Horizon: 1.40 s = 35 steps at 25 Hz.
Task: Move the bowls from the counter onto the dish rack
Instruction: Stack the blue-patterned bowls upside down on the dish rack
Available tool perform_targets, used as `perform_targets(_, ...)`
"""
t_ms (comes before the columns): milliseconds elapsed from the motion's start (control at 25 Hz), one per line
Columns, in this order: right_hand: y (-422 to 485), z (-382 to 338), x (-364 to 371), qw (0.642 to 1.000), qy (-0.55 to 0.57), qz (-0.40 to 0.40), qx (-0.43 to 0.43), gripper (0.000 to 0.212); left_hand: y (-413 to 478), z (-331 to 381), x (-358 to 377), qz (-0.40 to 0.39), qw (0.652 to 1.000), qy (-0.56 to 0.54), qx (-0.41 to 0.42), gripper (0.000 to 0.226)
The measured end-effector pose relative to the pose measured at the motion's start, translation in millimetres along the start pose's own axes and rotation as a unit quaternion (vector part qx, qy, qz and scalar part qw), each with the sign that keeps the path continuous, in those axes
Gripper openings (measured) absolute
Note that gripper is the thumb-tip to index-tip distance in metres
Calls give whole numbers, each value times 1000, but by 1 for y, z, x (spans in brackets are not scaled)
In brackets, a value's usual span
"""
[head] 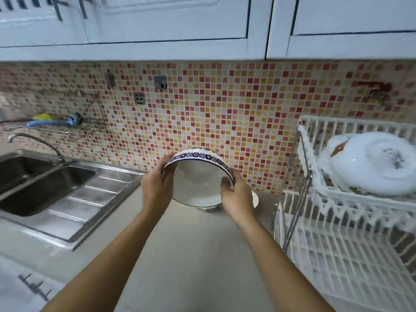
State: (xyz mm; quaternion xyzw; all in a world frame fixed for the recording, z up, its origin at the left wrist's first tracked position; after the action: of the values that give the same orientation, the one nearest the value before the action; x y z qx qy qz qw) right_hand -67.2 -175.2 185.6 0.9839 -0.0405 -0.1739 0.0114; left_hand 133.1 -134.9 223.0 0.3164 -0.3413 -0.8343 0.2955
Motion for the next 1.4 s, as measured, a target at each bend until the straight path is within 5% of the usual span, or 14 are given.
perform_targets(160,-35,-77,-55,989,-19,25,-147,35,22,68,-33,83,993,-52,65,32)
perform_targets(360,-57,-121,-145,970,-46,65,-231,38,46,156,-21,63,975,-114,180,38)
perform_targets(520,-59,-126,-252,943,-65,169,-279,41,56,257,32,-121,942,-155,272,49)
perform_targets(640,-59,-115,-332,915,-116,235,-307,53,41,319,90,-359,853,-283,253,79)
perform_targets(840,-54,-90,-433,830,-302,322,-341,76,26,401,174,-375,841,-229,316,85)
perform_targets(960,-34,-65,-472,822,-334,322,-331,80,16,432,215,-382,835,-222,329,92)
perform_targets(1080,-14,-46,-499,836,-336,282,-330,75,6,445,251,-351,856,-182,333,87)
perform_targets(1240,22,2,-506,903,-387,30,-184,104,-13,439,289,-359,871,-103,320,87)
perform_targets(1400,37,47,-508,896,-408,-75,-157,106,-35,438,321,-410,854,-51,318,87)
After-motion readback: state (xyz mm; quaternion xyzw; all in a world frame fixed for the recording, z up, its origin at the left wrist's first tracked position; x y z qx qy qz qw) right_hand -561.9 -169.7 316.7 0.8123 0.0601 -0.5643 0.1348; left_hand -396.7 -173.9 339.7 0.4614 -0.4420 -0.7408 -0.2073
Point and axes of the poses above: each hand's wrist, its own y-axis towards the middle knuckle, its own x-axis out of the palm, z = x × y, the point moved 8 cm from there along y, towards the middle knuckle, and after that the axes turned 14 degrees about x, right-handed, at the moved point
